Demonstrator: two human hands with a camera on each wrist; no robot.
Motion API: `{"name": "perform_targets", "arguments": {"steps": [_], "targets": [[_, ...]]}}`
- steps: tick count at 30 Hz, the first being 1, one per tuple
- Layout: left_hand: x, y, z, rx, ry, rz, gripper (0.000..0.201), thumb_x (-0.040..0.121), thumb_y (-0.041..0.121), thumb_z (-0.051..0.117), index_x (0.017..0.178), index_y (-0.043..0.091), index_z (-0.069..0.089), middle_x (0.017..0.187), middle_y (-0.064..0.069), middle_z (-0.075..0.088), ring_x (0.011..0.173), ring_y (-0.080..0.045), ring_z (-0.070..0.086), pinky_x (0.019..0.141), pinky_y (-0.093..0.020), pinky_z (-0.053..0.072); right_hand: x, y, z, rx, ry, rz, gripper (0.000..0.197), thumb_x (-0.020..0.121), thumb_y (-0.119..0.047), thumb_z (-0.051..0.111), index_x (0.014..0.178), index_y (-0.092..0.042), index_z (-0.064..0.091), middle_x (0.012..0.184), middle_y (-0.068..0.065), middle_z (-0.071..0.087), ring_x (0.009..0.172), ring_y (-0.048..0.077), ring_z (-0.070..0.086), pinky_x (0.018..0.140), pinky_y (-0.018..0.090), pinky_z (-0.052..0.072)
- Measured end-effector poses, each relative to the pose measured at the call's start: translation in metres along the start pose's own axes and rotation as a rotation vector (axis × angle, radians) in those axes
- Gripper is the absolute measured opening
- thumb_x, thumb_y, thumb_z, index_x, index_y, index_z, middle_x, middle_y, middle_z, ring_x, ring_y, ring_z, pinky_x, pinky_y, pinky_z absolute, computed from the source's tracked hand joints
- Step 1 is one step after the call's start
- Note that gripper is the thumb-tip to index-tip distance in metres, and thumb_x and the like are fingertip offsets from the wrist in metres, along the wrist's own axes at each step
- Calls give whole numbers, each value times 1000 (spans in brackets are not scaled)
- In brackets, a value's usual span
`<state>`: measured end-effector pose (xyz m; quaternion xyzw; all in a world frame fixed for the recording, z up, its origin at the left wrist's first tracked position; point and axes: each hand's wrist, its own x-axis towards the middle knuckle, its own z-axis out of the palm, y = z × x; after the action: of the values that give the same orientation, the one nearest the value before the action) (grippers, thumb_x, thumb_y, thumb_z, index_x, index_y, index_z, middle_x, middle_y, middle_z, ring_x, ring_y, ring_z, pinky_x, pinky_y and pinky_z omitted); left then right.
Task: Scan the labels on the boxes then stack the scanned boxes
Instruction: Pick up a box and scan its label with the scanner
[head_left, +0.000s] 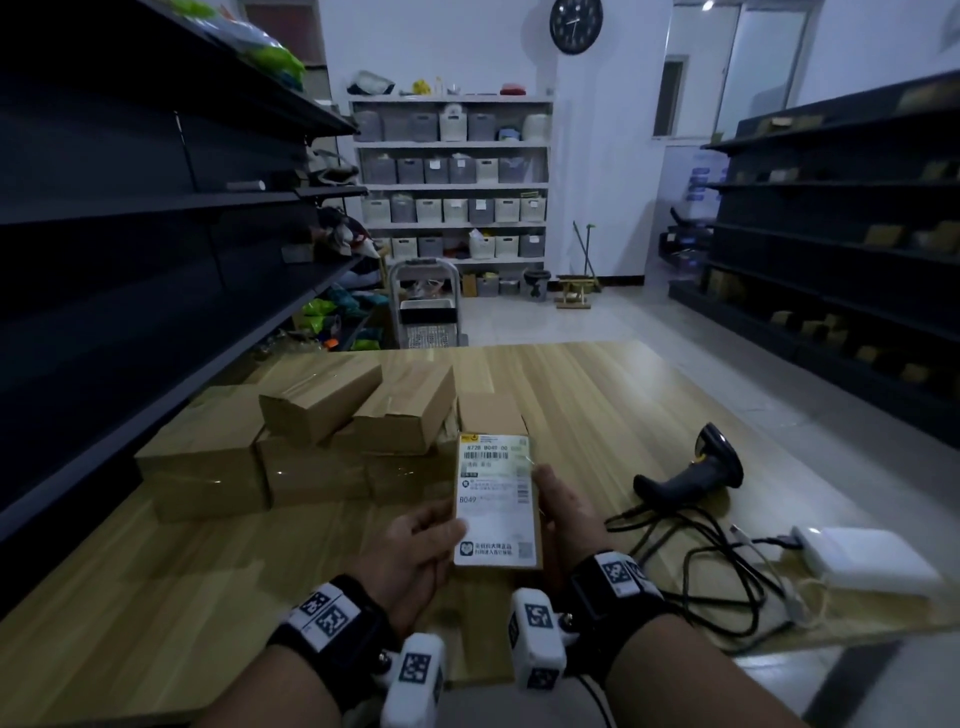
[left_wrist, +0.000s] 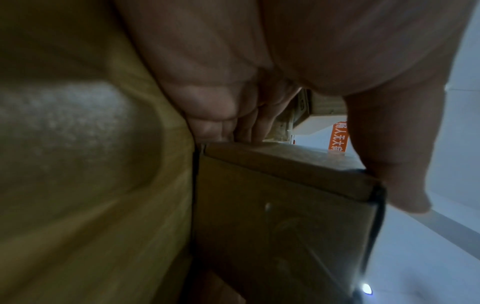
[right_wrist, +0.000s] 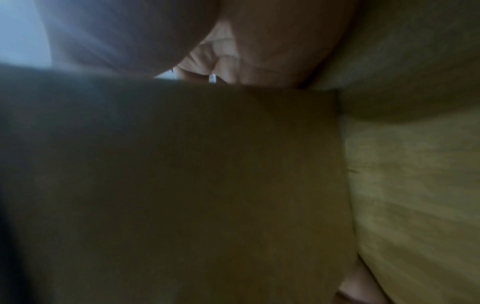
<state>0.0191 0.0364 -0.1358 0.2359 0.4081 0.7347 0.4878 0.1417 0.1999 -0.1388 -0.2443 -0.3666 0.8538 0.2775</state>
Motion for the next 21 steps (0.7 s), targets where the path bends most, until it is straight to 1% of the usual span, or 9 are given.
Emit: {"name": "perform_targets", "arguments": {"steps": [2,4,6,10,12,15,17,20,21], "targets": [[-1,0,0,-2,28,5,120,50,17,114,148,-17,53,143,-40,66,128,-52,70,100,-55,65,0,0,2,25,36,-18,98,56,-54,98,132,-2,67,121,26,75,109,50,73,95,68,57],[-2,-1,-2,-14,37,5,121,49,18,114,148,-16,53,142,-40,66,128,-52,70,98,-55,66,-1,-1,5,66,111,-60,86,66,-54,87,130,0,66,114,23,77,106,45,74,101,67,55],[-3,1,-1,-36,32,5,123,47,18,115,149,-15,53,142,-39,66,128,-52,71,96,-54,67,-6,-1,10,93,184,-86,81,72,-56,83,130,-1,66,115,21,78,112,44,74,105,68,52],[-4,4,4,-90,35,6,128,27,18,117,138,-14,62,132,-37,73,110,-45,80,78,-46,70,-20,-5,10,119,326,-146,50,98,-44,71,117,3,70,114,24,77,110,37,73,105,56,56],[-4,4,5,-92,38,10,129,22,20,118,135,-13,63,129,-37,74,102,-43,83,72,-43,71,-31,-16,9,92,350,-185,50,99,-45,69,115,2,71,114,24,76,106,35,73,95,50,60],[-7,5,8,-76,33,-16,120,37,19,115,139,-11,60,129,-38,73,89,-38,85,61,-37,69,-37,-54,2,1,382,-282,46,97,-49,69,108,-5,75,95,11,78,87,27,72,73,42,56],[-8,7,7,-62,47,-15,131,26,23,117,139,-9,60,130,-37,74,95,-41,84,66,-40,70,-37,-90,-5,-38,421,-345,43,97,-50,68,101,-8,74,82,7,73,71,22,67,62,36,51],[-8,8,3,-94,53,-41,124,41,16,115,148,-8,56,134,-37,72,105,-47,81,73,-49,71,-27,-148,-23,-116,559,-382,39,94,-53,70,94,-13,73,76,2,71,61,19,60,57,32,45],[-8,9,4,-93,48,-46,128,37,15,116,148,-8,56,134,-37,72,106,-48,81,73,-50,71,-25,-165,-32,-148,608,-377,37,94,-51,71,94,-14,73,79,2,72,63,18,60,58,33,46]]}}
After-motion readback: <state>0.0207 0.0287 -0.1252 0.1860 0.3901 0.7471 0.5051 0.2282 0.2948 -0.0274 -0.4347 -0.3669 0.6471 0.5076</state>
